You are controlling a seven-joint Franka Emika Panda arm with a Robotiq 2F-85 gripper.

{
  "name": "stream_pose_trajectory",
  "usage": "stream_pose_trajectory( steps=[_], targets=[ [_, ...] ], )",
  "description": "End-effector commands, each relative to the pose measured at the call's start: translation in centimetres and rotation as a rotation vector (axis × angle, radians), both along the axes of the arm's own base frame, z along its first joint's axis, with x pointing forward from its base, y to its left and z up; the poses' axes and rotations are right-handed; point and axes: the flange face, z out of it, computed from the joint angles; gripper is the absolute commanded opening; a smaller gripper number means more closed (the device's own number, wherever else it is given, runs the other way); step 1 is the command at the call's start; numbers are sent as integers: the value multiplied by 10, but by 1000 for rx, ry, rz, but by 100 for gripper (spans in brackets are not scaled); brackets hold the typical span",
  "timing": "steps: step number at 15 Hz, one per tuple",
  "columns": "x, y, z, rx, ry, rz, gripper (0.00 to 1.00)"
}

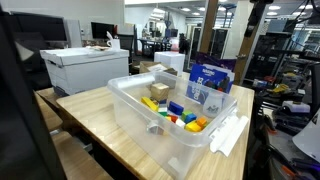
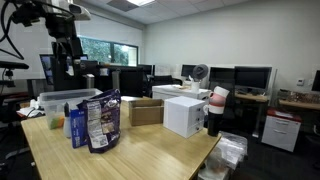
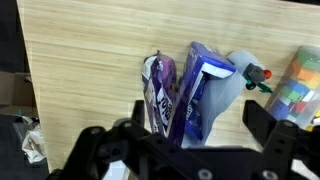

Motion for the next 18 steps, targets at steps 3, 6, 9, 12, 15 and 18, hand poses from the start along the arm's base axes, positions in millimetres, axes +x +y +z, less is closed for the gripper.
stream_pose_trajectory(
  steps=[3,6,9,12,15,18],
  targets=[
    [14,22,-31,-114,12,-25,100],
    [28,39,-43,-156,14,-9,100],
    [47,54,-52,-179,19,23,100],
    [66,62,-58,-183,31,51,100],
    [86,67,-61,-177,51,67,100],
    [107,74,-62,-181,52,78,100]
  ],
)
